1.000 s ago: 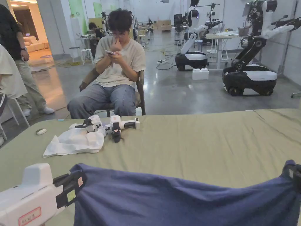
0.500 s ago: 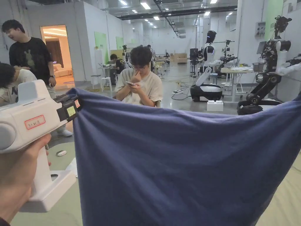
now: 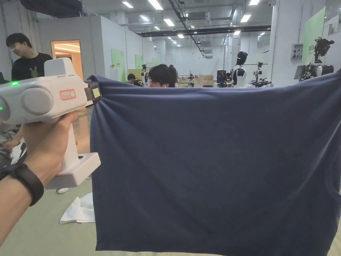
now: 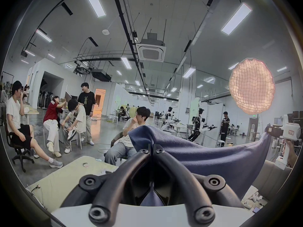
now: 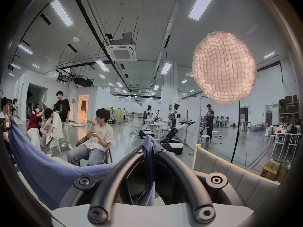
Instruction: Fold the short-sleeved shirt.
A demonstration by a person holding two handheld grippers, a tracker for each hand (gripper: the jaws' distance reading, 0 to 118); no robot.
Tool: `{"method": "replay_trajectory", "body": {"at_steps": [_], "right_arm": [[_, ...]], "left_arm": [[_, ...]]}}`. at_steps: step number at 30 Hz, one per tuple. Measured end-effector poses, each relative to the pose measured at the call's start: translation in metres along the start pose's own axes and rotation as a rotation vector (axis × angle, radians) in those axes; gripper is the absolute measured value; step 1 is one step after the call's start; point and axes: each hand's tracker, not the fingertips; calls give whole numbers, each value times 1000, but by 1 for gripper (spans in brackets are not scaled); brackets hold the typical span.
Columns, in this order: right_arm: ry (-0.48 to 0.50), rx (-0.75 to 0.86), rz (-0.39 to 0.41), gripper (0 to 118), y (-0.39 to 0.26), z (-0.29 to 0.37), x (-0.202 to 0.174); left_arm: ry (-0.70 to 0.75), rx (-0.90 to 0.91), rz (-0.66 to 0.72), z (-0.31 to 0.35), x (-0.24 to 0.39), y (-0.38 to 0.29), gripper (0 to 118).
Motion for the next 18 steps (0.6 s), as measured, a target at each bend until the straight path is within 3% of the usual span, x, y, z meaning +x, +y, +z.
{"method": "replay_trajectory", "body": {"at_steps": [3, 10, 16, 18], "right_arm": [[-36, 11, 28, 4, 8, -22, -5], [-62, -34, -2, 4, -3, -56, -8], [-25, -158, 24, 4, -78, -68, -14], [-4, -203, -9, 4, -110, -67, -13]], "left_arm": [[11, 5, -19, -25, 6, 6, 0], [26, -19, -13, -68, 6, -5, 0], [44, -148, 37, -75, -9, -87, 0], [41, -197, 70, -72, -16, -120, 0]]}}
